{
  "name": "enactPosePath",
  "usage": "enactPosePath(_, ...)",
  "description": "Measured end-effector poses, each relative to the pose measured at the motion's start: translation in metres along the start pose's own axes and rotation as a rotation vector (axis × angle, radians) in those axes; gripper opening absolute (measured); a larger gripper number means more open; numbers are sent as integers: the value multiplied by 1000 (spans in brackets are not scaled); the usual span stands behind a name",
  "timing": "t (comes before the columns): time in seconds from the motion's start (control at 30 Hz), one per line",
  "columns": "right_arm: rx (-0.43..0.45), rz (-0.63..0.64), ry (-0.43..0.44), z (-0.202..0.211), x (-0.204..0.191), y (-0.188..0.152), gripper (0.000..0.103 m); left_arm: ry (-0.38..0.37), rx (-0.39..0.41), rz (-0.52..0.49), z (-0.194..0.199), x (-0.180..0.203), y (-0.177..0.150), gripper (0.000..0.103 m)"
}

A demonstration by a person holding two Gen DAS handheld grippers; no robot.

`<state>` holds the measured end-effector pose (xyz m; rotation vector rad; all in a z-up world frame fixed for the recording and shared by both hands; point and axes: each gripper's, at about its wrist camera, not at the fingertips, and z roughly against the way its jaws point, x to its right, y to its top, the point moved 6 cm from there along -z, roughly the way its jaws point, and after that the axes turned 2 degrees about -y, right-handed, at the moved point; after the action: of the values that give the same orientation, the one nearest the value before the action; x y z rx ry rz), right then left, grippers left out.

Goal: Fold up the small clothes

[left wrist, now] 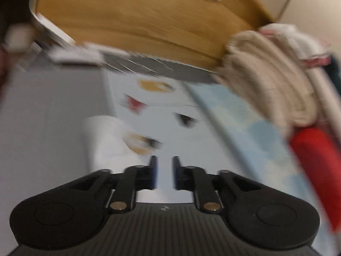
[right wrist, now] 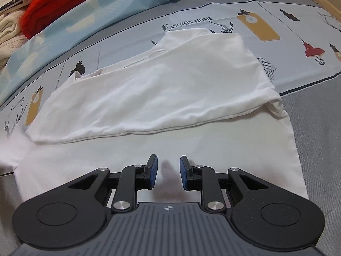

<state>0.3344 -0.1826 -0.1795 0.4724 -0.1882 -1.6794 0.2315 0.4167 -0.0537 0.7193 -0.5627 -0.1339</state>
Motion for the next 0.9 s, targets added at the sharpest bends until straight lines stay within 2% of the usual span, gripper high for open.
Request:
enactPosePath(0.03, 1, 7, 2, 0, -2, 0, 24, -48, -31, -20, -2, 7, -7, 36)
enactPosePath(0.1, 0, 22, -2, -1, -5, -1, 24, -93, -118, -104, -11, 24, -27, 36)
enactPosePath(0.13, -1, 23, -4, -2, -5, -1, 24, -106, -180, -129, -20, 27, -39, 36)
enactPosePath(0.2, -1, 24, -5, -2, -6, -2, 24, -83, -289, -98, -37, 15, -58, 36)
enactPosePath(0.27, 1, 37, -3, -2, -8, -3, 24, 14, -416, -84, -59, -6, -82, 36)
enactPosePath(0.33, 0, 47, -1, -2, -9, -4, 24, 189, -521, -109, -73, -34, -105, 32)
enactPosePath(0.37, 1, 47, 0, -2, -9, -3, 24, 219, -516, -105, -72, -42, -109, 27)
enactPosePath(0.43, 12, 51, 8, -1, -10, -1, 24, 212, -469, -151, -58, -28, -103, 28)
enactPosePath(0.53, 46, 68, 29, 6, -16, 1, 24, 18, -359, -245, -12, 23, -93, 29)
enactPosePath(0.6, 77, 86, 62, 12, -25, 4, 23, -68, -328, -297, 17, 50, -92, 30)
enactPosePath(0.63, 101, 105, 83, 17, -30, 7, 18, -104, -325, -319, 31, 61, -96, 30)
enactPosePath(0.67, 139, 130, 99, 23, -36, 9, 11, -129, -330, -336, 40, 70, -103, 30)
enactPosePath(0.77, 222, 190, 121, 39, -51, 14, 9, -187, -316, -362, 63, 77, -127, 31)
enactPosePath(0.83, 241, 207, 152, 45, -59, 13, 10, -189, -282, -446, 70, 76, -147, 34)
enactPosePath(0.87, 243, 222, 167, 47, -64, 12, 10, -141, -342, -481, 61, 78, -157, 34)
enactPosePath(0.9, 245, 240, 181, 49, -68, 9, 10, -130, -422, -456, 51, 78, -163, 34)
